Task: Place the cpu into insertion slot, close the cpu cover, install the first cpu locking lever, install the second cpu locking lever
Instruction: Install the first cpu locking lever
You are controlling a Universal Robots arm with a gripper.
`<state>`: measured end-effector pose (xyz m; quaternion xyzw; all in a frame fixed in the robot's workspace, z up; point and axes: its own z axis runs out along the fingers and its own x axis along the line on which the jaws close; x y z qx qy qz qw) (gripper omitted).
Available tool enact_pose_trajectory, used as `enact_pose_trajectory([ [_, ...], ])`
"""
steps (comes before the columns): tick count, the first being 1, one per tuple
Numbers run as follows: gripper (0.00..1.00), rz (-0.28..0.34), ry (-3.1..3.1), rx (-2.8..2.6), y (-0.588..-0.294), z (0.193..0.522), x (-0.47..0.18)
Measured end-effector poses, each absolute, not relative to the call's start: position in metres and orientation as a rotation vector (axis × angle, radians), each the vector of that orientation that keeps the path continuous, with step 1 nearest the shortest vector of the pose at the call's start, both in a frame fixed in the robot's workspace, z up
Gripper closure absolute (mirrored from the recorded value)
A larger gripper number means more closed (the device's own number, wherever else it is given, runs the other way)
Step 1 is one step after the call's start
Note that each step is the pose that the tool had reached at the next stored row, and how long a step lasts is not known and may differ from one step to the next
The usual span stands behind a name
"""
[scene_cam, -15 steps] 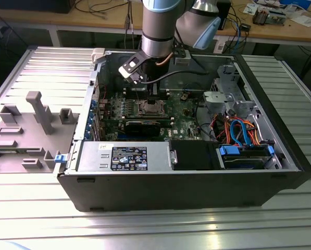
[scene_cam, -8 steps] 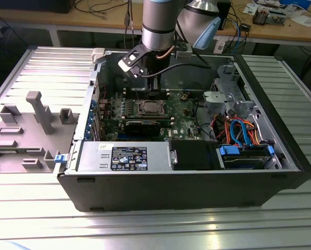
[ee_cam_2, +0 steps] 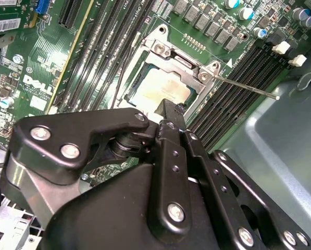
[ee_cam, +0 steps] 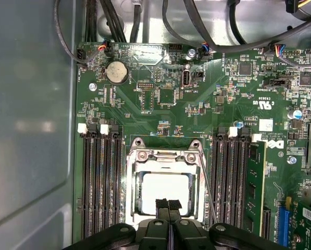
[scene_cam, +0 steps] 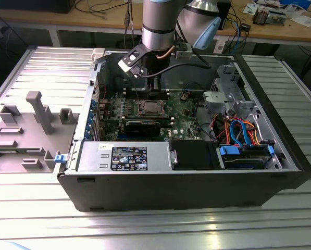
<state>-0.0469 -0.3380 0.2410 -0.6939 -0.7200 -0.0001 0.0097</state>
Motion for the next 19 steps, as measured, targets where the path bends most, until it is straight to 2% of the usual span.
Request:
enact_pose_trajectory([
  [19, 0.89, 0.0, -2.305, -2.106, -0.338, 0.2409, -0.0469],
])
